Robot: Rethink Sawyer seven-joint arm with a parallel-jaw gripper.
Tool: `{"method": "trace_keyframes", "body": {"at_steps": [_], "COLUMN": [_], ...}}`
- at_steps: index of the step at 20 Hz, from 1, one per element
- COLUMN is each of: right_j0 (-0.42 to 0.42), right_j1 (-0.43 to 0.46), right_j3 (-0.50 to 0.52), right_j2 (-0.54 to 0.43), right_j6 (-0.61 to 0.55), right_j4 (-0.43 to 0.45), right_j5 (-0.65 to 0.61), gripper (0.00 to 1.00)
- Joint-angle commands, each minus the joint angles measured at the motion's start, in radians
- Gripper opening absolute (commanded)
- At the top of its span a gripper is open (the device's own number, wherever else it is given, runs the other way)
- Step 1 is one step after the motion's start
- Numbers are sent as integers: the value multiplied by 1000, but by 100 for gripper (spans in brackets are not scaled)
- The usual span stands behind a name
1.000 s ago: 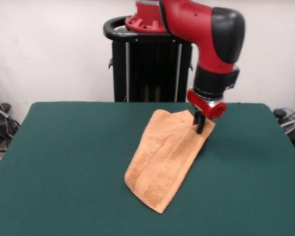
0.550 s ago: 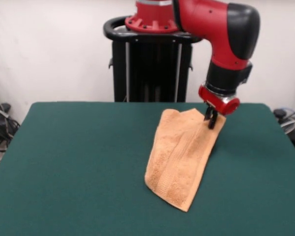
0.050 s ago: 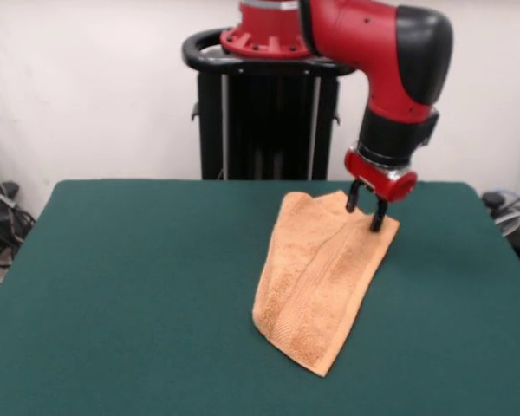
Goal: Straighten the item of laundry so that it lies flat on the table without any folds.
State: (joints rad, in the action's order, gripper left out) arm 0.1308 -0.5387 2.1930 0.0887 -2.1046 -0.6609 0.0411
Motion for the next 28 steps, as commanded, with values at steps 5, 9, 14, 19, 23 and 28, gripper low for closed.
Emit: {"method": "trace_keyframes", "body": {"at_steps": [5, 9, 14, 19, 23, 28], "right_j0": [-68, -79, -102, -97, -114, -146], "right_j1": [42, 35, 35, 34, 29, 30], "right_j3": [-86, -81, -75, -73, -56, -40], "right_j2": [-46, -59, -85, -94, -133, -183], "right_j6": [-185, -198, -206, -222, -255, -284], "right_j4": [36, 23, 35, 20, 18, 26], "right_j5": [60, 23, 43, 38, 51, 74], "gripper": [100, 100, 100, 100, 100, 100]}}
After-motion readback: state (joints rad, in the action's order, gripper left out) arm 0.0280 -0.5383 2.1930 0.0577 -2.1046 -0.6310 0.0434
